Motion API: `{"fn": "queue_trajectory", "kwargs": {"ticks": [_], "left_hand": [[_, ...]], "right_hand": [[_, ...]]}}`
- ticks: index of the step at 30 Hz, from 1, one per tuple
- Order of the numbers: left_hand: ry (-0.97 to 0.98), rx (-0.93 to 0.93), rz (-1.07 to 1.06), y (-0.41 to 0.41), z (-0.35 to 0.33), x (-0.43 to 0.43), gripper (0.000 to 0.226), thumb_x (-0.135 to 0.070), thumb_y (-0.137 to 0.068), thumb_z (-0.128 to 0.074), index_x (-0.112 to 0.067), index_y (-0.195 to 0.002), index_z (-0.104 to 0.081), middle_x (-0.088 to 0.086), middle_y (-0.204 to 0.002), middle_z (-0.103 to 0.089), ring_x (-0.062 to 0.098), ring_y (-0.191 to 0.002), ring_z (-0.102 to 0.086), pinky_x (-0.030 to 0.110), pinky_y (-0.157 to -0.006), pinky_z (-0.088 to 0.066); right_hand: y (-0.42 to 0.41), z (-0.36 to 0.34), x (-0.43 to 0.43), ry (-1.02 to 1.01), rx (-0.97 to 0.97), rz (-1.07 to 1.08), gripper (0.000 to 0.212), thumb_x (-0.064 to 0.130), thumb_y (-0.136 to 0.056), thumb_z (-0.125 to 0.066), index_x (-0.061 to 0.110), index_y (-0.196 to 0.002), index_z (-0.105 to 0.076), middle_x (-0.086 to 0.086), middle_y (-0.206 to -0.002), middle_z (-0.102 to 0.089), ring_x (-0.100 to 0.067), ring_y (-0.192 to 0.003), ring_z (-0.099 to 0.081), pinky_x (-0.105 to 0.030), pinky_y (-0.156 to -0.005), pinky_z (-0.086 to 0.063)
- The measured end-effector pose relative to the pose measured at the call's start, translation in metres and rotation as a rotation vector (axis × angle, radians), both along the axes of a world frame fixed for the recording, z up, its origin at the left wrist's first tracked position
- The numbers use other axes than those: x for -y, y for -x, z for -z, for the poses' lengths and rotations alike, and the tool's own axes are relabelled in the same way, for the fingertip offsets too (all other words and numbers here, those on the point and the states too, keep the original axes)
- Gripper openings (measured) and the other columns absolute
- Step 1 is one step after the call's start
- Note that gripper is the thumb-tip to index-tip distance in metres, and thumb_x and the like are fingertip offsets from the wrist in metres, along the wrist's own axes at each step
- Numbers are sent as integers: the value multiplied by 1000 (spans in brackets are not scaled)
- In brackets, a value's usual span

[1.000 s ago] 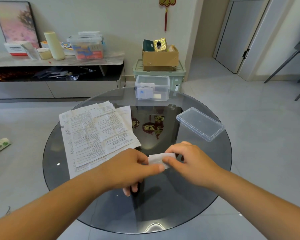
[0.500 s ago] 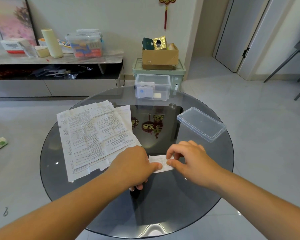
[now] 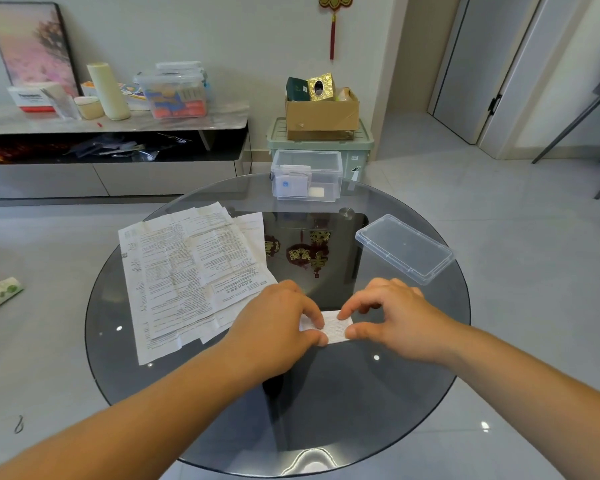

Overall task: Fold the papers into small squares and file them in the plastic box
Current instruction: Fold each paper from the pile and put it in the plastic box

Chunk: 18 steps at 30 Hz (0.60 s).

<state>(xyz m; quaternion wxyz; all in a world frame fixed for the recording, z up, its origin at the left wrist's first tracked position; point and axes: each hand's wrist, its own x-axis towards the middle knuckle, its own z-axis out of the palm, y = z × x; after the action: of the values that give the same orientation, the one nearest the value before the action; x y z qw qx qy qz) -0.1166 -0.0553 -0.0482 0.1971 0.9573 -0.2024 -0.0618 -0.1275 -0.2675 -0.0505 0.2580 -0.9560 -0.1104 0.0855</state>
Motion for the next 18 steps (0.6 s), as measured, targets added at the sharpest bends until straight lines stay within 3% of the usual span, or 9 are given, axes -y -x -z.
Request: {"fn": "queue_trajectory", "kwargs": {"ticks": [4, 6, 8, 11, 13, 18], "left_hand": [[-7, -68, -38, -7, -5, 3, 39, -48, -76, -83, -35, -108, -64, -13, -107, -57, 9, -94, -55, 26, -81, -50], [-26, -135, -40, -12, -9, 4, 54, -47, -76, -84, -30, -120, -58, -12, -105, -55, 11, -94, -55, 26, -77, -46], [-78, -163, -19, -15, -14, 7, 55, -45, -76, -84, -26, -120, -58, -11, -102, -55, 11, -92, -55, 26, -76, -45], [-114, -200, 7, -21, -19, 11, 38, -40, -76, -85, -22, -103, -65, -6, -99, -65, 12, -89, -60, 28, -76, -53], [-98, -234, 18, -23, -19, 12, 32, -36, -75, -86, -22, -95, -65, -4, -93, -66, 11, -83, -59, 26, -69, -49], [27, -205, 39, -21, -21, 8, 37, -33, -72, -87, -26, -84, -53, -9, -87, -60, 8, -76, -57, 25, -67, -49]], "right_hand": [[-6, -7, 0, -17, -73, -16, 17, 51, -78, -79, 59, -85, -65, 18, -98, -55, -5, -103, -49, -41, -102, -36], [-9, -7, -1, -14, -100, -21, 19, 49, -76, -81, 58, -83, -65, 18, -96, -55, -5, -101, -50, -42, -101, -40], [-12, -6, 1, -9, -105, -12, 21, 47, -75, -82, 54, -86, -66, 17, -96, -56, -6, -99, -52, -42, -99, -43], [-12, -9, -1, -27, -105, -32, 40, 37, -77, -83, 48, -108, -60, 16, -109, -52, -4, -100, -53, -24, -88, -47], [-12, -11, -5, -15, -104, -80, 50, 31, -81, -81, 42, -122, -56, 18, -113, -48, -2, -101, -53, -15, -80, -44], [-17, -18, -13, -19, -78, -111, 16, 33, -88, -72, 35, -102, -65, 13, -94, -65, -8, -85, -61, -35, -80, -56]]}}
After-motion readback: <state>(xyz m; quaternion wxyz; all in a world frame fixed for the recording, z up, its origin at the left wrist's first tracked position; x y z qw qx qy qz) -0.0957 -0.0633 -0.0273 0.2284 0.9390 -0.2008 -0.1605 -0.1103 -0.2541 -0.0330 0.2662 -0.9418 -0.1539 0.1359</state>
